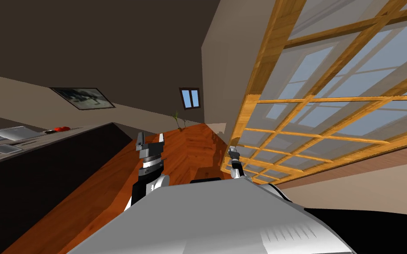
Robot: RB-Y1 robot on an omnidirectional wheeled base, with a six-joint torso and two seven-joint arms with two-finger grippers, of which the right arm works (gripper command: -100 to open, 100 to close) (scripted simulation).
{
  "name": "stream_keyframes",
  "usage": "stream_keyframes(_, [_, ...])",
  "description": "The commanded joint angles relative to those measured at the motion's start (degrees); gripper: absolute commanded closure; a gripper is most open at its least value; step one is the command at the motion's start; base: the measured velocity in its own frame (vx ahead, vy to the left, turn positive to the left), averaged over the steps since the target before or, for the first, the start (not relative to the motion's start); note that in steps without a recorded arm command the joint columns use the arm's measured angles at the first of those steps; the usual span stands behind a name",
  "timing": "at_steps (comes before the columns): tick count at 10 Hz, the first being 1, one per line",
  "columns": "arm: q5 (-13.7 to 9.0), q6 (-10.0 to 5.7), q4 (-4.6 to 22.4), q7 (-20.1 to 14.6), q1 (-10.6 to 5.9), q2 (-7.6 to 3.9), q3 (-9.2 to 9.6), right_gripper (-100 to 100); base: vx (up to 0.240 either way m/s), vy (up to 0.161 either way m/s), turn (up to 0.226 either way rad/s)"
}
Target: Pull the door open
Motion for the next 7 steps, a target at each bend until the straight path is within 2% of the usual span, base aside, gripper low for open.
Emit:
stream_keyframes(1, [0.0,0.02,-0.1,0.0,0.03,-0.03,0.01,100,0.005,0.015,0.014])
stream_keyframes(5, [0.0,0.02,-0.1,0.0,0.03,-0.03,0.01,100,0.001,0.001,-0.002])
stream_keyframes(6, [0.6,0.00,-0.1,-1.9,0.47,-1.16,1.00,100,-0.136,0.072,0.187])
stream_keyframes(7, [0.9,0.00,-0.1,-2.6,0.68,-1.65,1.41,100,-0.199,0.090,0.134])
